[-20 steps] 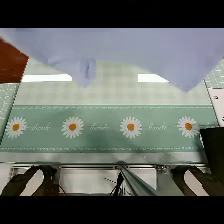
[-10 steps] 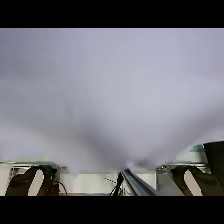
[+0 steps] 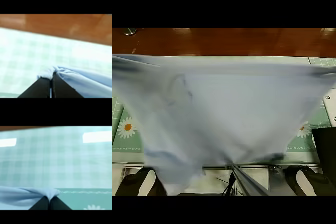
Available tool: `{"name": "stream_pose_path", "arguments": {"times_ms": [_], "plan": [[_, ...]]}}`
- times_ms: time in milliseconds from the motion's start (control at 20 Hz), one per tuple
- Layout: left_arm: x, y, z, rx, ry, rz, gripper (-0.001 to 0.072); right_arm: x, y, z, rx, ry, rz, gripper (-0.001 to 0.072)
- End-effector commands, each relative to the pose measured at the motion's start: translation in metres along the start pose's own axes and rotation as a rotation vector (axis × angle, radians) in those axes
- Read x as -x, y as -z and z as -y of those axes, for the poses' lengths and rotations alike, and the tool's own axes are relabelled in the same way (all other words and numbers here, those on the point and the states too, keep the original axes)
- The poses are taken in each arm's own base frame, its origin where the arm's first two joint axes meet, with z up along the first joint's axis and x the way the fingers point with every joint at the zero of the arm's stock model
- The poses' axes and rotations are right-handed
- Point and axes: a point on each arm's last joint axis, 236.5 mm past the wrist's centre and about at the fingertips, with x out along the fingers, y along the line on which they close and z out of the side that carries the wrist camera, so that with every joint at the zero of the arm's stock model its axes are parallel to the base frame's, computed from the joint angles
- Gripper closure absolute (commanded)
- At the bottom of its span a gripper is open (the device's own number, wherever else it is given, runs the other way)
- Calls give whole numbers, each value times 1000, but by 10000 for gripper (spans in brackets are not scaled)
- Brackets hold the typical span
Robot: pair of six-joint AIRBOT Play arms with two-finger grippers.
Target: Fold the shirts.
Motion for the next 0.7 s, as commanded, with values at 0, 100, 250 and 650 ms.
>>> {"name": "stream_pose_path", "arguments": {"times_ms": [0,100,250,650], "plan": [[-111,55,-7,106,45,-96,681,-120,12,11,-87,-135,-81,692],[-167,57,6,63,62,-70,681,-184,0,33,-135,-136,-66,692],[-237,60,22,79,71,-67,682,-265,2,61,-217,-129,-141,692],[-328,125,22,154,66,-324,681,-360,4,85,-325,-158,-250,692]]}}
